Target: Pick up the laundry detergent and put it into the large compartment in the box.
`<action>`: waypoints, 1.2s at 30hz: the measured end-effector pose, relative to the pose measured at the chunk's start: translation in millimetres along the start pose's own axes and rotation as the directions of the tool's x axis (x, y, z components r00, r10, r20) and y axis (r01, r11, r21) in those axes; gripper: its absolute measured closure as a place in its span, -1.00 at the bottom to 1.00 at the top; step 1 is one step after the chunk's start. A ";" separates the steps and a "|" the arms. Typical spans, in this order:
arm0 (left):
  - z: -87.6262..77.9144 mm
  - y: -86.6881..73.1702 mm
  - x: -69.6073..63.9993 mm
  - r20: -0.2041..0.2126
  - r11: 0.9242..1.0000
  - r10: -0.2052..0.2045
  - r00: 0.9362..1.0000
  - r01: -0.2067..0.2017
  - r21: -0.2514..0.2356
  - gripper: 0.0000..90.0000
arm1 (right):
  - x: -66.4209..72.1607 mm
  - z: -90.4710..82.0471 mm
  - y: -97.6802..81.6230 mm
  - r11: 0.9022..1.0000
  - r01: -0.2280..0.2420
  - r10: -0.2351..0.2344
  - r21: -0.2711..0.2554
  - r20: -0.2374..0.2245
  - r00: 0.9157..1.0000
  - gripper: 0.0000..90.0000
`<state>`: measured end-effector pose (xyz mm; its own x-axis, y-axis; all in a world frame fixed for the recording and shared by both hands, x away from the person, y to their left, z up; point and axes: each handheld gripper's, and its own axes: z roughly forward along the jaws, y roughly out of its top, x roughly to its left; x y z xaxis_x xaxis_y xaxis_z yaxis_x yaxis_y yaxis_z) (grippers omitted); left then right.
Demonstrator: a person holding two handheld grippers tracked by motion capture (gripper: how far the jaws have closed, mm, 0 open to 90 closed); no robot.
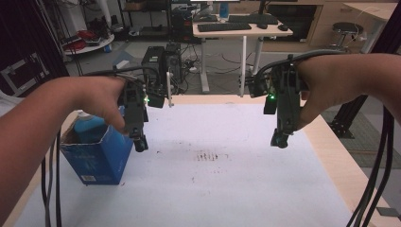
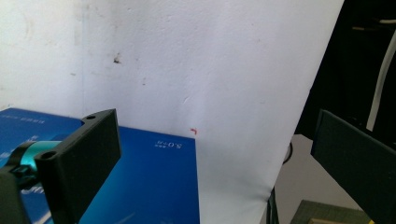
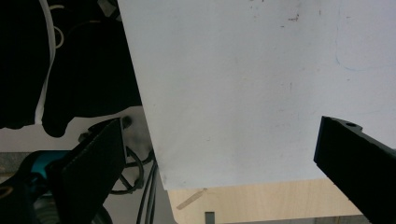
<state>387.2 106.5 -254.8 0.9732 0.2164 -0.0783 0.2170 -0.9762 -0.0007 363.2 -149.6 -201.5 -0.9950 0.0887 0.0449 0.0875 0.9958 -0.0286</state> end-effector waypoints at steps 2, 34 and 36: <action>4.4 3.4 -0.7 -0.001 1.000 0.013 1.000 -0.013 0.010 -0.96 | -0.4 0.0 0.2 1.000 0.003 -0.003 0.000 0.004 1.000 -0.97; 10.8 4.3 3.3 0.005 1.000 0.017 1.000 -0.017 0.003 -0.96 | -4.2 -2.6 6.0 1.000 0.010 -0.010 0.001 0.002 1.000 -0.97; 10.2 3.8 3.0 0.004 1.000 0.019 1.000 -0.019 0.004 -0.96 | -3.7 -3.0 6.6 1.000 0.011 -0.011 0.005 0.001 1.000 -0.97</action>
<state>390.1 103.3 -265.2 0.9768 0.1974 -0.0827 0.1978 -0.9802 -0.0031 367.6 -143.3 -198.9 -0.9960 0.0772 0.0439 0.0758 0.9966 -0.0329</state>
